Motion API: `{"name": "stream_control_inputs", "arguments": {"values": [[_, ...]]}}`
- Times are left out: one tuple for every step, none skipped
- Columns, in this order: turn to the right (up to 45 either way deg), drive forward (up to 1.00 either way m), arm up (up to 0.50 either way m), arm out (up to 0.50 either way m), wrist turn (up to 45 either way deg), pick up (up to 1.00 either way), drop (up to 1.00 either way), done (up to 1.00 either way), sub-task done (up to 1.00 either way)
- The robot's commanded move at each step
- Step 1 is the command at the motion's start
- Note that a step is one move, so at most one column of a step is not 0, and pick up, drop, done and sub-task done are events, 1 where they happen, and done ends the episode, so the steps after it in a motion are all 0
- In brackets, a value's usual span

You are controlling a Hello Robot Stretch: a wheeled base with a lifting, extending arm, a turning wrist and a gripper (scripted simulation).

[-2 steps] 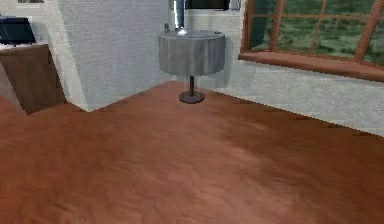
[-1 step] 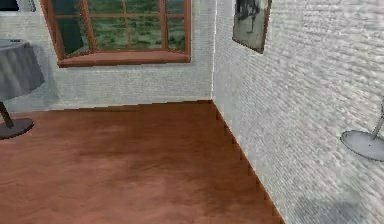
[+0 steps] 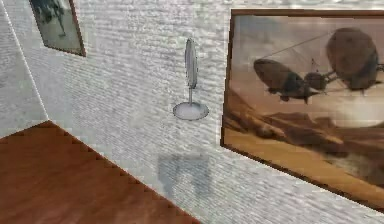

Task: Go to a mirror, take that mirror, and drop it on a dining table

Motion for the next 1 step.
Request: {"name": "stream_control_inputs", "arguments": {"values": [[33.0, 0.0, 0.0, 0.0, 0.0, 0.0, 0.0, 0.0, 0.0]]}}
